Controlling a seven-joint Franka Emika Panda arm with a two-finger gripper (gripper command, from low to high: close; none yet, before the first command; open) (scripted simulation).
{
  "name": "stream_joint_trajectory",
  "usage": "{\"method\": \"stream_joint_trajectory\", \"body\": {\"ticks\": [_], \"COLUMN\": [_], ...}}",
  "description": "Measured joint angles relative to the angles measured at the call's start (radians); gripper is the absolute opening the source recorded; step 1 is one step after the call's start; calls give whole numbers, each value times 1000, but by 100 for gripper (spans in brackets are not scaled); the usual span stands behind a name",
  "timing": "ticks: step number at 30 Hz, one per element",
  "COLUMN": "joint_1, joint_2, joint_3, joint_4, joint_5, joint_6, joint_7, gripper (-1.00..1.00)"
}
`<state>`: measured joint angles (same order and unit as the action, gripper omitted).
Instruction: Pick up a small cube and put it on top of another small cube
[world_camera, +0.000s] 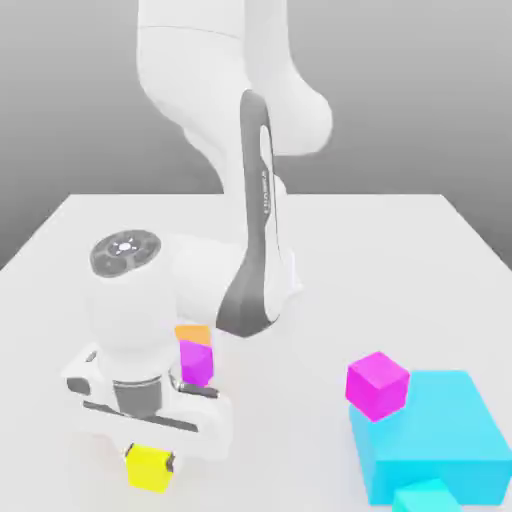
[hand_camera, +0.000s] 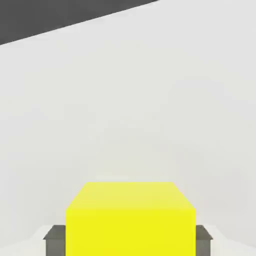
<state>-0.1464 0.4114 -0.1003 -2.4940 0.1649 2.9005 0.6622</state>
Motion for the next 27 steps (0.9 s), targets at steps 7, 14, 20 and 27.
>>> {"method": "stream_joint_trajectory", "body": {"ticks": [7, 14, 20, 27], "joint_1": [28, 235, 375, 384], "joint_2": [-156, -408, -578, -473], "joint_3": [-41, 119, 210, 221], "joint_4": [-34, -78, -116, -147], "joint_5": [-64, -88, -124, -149], "joint_6": [-121, -327, -457, -321], "joint_7": [48, -6, -42, -28], "gripper": [-100, -100, -100, 100]}}
